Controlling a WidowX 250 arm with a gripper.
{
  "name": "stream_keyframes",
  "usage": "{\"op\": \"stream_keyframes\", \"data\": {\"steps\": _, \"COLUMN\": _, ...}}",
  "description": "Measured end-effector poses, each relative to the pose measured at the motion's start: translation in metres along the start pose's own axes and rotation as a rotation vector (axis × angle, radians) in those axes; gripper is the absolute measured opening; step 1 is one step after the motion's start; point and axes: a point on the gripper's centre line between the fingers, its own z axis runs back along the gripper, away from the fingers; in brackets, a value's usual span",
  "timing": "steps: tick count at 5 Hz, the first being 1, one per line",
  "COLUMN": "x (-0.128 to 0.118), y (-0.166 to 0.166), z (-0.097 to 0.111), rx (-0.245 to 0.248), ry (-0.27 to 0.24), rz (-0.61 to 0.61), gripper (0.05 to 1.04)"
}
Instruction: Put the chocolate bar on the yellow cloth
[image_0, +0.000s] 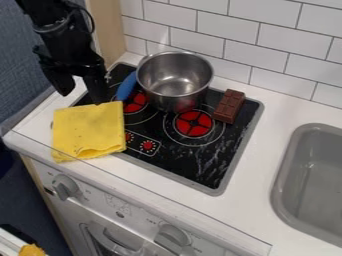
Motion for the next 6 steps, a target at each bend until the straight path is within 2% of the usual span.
{"op": "stream_keyframes", "data": {"steps": 1, "x": -0.003, "y": -0.002, "z": -0.008, "rx": -0.016, "ry": 0.024, "rz": 0.005, "gripper": 1.0}}
{"op": "stream_keyframes", "data": {"steps": 2, "x": 0.004, "y": -0.029, "z": -0.009, "rx": -0.052, "ry": 0.02, "rz": -0.048, "gripper": 1.0}}
{"op": "stream_keyframes", "data": {"steps": 3, "x": 0.014, "y": -0.076, "z": 0.006, "rx": -0.089, "ry": -0.036, "rz": -0.155, "gripper": 1.0}}
{"op": "stream_keyframes", "data": {"steps": 4, "x": 0.027, "y": -0.125, "z": 0.012, "rx": -0.131, "ry": -0.062, "rz": -0.279, "gripper": 1.0}}
{"op": "stream_keyframes", "data": {"steps": 5, "x": 0.054, "y": -0.154, "z": 0.001, "rx": -0.141, "ry": -0.039, "rz": -0.276, "gripper": 0.999}}
{"op": "stream_keyframes", "data": {"steps": 6, "x": 0.082, "y": -0.17, "z": -0.034, "rx": -0.115, "ry": 0.025, "rz": -0.227, "gripper": 0.999}}
